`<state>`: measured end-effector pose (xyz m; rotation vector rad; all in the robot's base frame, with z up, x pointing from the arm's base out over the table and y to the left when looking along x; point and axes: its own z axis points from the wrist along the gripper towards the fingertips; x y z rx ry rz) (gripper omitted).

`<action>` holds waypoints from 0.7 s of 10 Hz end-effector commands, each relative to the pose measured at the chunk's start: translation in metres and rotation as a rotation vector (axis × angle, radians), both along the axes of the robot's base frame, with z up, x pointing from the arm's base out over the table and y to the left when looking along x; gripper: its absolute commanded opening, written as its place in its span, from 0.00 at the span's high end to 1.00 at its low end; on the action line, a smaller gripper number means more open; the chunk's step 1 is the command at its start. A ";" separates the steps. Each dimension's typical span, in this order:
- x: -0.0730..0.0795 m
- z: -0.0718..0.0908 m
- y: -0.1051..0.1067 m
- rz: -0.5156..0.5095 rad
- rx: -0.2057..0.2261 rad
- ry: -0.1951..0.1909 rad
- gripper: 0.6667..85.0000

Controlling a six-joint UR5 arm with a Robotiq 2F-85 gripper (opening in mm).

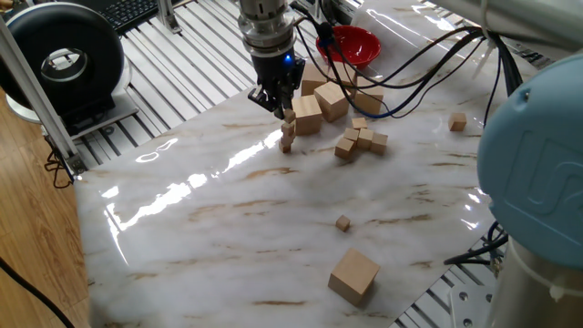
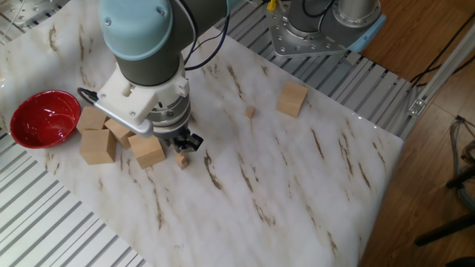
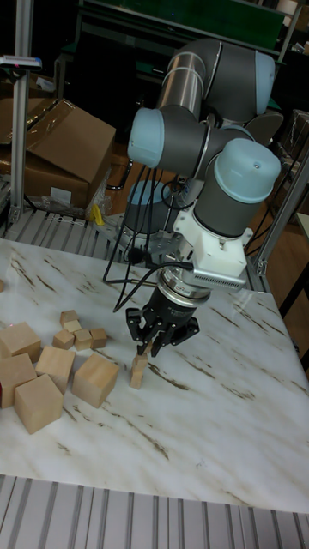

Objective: Stack the blocks in a vertical line of five

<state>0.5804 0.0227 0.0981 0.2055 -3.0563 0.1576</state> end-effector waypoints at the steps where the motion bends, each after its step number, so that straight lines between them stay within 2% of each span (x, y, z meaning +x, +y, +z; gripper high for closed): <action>1: -0.001 -0.003 0.002 -0.005 0.018 -0.011 0.82; 7: -0.002 -0.003 0.002 0.000 0.018 -0.007 0.82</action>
